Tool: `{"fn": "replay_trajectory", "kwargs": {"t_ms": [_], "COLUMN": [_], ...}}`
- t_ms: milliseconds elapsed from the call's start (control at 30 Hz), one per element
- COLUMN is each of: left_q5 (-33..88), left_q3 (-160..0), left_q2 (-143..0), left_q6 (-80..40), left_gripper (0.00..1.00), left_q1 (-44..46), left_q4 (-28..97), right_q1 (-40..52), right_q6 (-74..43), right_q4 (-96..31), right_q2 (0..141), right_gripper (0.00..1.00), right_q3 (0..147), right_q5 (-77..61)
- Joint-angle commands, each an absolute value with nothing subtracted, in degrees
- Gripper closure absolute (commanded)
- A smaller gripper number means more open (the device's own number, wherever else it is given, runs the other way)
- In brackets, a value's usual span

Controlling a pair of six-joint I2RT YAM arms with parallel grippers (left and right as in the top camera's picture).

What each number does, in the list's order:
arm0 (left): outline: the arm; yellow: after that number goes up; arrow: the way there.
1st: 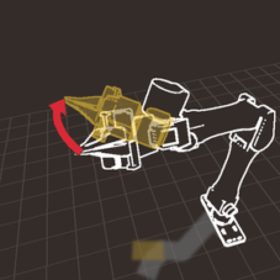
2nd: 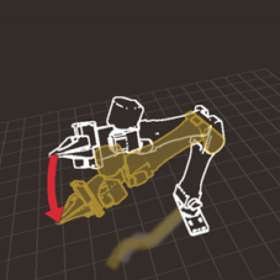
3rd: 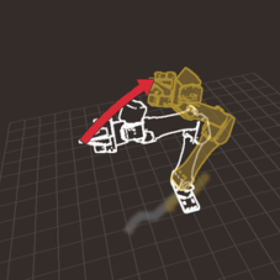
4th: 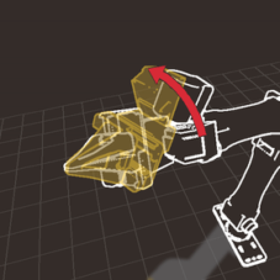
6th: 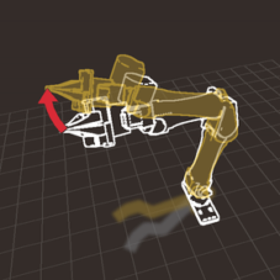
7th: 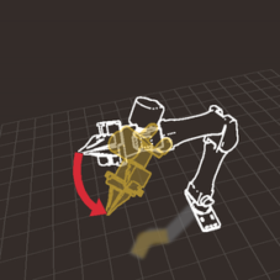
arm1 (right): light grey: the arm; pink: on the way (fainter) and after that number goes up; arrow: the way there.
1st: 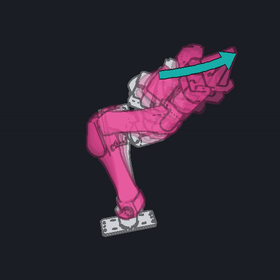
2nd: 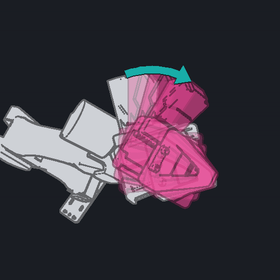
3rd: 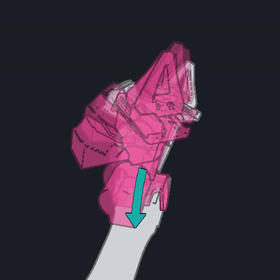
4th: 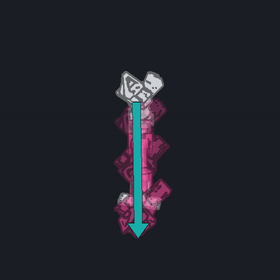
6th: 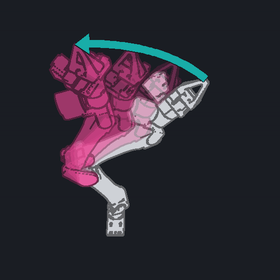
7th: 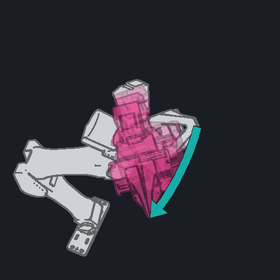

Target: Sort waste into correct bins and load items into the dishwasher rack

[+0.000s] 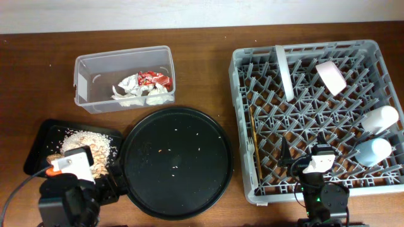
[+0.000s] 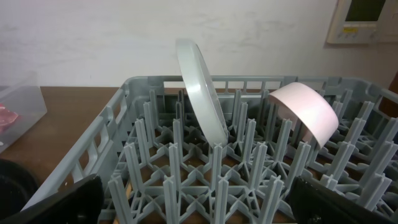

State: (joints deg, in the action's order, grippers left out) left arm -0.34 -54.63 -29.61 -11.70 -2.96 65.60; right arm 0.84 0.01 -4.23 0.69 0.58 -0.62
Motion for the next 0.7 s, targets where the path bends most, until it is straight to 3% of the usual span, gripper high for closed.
{"fn": "replay_trajectory", "kwargs": {"t_ms": [0,100,367,467,667], "left_q5": [-1.5,-1.4,-0.6,0.7,0.6], "left_q3": [-51.2,-42.1,-10.1,-0.3,-0.5], "left_q2": [-26.7,-20.6,-0.8,-0.3,-0.3], "left_q6": [-9.2,-9.1,-8.8,-1.5,-0.4], "left_gripper": [0.01,0.01,0.01,0.01,0.01], "left_q1": [-2.9,-2.9,-2.7,-1.1,-0.8], "left_q4": [63.8,55.7,16.9,-5.4,4.8], "right_q1": [1.2,1.2,1.2,1.2,1.2], "right_q6": [0.4,0.4,0.4,0.4,0.4], "right_q4": [-4.6,-4.6,-4.6,-4.6,-4.6], "right_q2": [0.2,0.2,0.2,0.2,0.2], "right_gripper": [0.02,0.02,0.02,0.02,0.02], "right_q3": [0.3,0.3,0.3,0.3,0.3], "right_q5": [0.1,0.1,0.1,0.1,0.1]}}
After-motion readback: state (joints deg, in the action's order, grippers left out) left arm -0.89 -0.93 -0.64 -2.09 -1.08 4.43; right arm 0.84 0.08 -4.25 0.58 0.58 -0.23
